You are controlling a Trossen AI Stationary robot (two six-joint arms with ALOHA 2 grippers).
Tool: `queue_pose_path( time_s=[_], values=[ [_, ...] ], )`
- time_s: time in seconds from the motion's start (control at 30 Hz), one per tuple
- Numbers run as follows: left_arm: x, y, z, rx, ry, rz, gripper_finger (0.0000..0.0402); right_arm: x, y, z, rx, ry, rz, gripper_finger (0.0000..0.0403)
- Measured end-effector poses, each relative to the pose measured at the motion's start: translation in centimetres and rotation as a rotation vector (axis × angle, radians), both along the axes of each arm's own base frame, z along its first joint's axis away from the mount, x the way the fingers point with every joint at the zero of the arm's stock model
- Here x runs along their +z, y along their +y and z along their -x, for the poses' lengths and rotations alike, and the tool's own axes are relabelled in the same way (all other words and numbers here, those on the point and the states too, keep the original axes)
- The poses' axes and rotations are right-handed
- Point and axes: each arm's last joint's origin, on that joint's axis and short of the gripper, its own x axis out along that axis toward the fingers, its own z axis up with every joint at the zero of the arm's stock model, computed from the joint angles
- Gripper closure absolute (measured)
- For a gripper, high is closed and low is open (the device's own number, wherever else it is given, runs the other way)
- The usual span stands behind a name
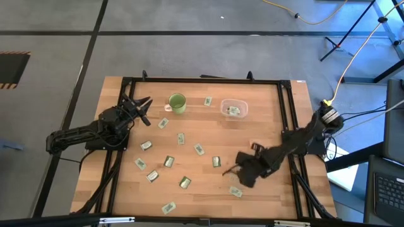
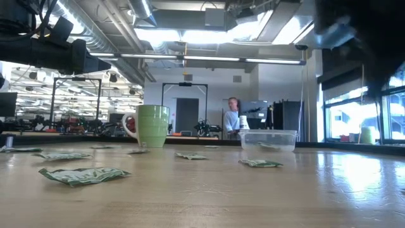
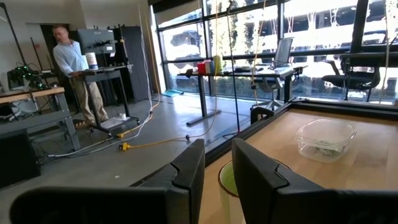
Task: Pick and place items into bin
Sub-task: Put the white stevia packet into the transparent bin
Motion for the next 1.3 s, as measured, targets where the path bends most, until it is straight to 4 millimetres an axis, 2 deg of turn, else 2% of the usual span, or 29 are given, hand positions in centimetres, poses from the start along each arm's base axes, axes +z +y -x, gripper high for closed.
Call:
queue_pose_path(
  time_s=[0.1,0.23,0.43,0.6,0.7,0.93,1.13,1.3],
  values=[
    [0.0,0.0,0.0,0.000,0.000,0.000,0.0325,2.3,-3.4,-1.0,-0.052,0.000,0.049,0.0402],
    [0.0,0.0,0.0,-0.001,0.001,0.000,0.0325,3.8,-8.8,-2.4,-0.112,0.059,0.095,0.0402],
    [0.0,0.0,0.0,-0.001,0.001,0.000,0.0325,4.0,-17.5,-3.4,-0.140,0.077,0.119,0.0402],
    [0.0,0.0,0.0,-0.001,0.001,0.000,0.0325,4.0,-22.7,-3.2,-0.143,0.051,0.149,0.0402],
    [0.0,0.0,0.0,-0.001,0.002,-0.001,0.0325,3.5,-24.6,-3.2,-0.147,0.058,0.150,0.0403],
    [0.0,0.0,0.0,0.000,0.003,-0.002,0.0325,0.5,-27.0,-4.3,-0.136,0.119,0.128,0.0403],
    [0.0,0.0,0.0,0.000,0.003,-0.002,0.0325,-2.1,-28.1,-4.9,-0.140,0.190,0.092,0.0400],
    [0.0,0.0,0.0,0.000,0.003,-0.002,0.0325,-2.8,-28.5,-5.4,-0.131,0.183,0.097,0.0379]
  ],
)
